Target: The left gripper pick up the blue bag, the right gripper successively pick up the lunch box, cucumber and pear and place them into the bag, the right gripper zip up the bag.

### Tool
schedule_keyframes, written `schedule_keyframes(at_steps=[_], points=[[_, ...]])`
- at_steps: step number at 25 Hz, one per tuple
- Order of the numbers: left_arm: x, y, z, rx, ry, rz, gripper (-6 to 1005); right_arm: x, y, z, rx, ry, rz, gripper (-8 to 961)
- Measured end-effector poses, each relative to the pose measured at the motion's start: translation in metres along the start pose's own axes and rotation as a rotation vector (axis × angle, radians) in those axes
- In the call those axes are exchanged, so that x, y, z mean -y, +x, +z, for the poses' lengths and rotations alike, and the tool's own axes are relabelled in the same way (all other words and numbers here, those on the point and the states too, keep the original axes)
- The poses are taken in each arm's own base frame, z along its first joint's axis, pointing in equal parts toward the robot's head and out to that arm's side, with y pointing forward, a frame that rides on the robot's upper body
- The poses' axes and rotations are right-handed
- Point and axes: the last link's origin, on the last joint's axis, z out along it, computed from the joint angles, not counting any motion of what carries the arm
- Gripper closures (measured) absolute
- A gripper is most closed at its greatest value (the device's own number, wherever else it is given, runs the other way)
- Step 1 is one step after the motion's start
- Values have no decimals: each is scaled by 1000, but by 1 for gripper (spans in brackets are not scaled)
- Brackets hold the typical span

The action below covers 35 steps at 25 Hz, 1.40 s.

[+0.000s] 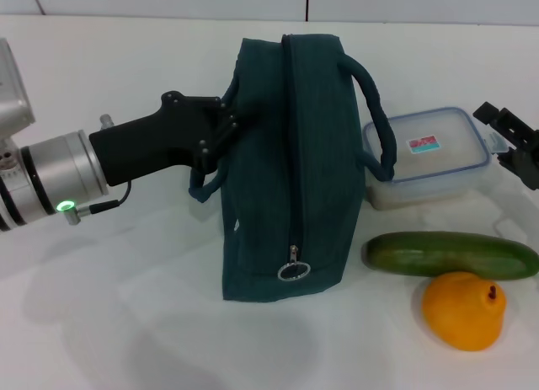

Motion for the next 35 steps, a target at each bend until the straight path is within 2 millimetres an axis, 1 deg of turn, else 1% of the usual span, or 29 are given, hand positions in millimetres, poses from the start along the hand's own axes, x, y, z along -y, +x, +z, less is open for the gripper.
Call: schedule_keyframes(at_steps=[8,13,21,35], points=[[0,2,2,-3,-3,15,957,1,1,4,-5,15,4,114],[0,2,3,-3,-5,26,957,-4,3,11,-27,1,-5,113],[0,2,3,-3,-5,40,957,-5,1,12,-18,-2,-12,114],[2,4,4,-3,-8,60,958,-5,2,14,-21,1,-8,245]])
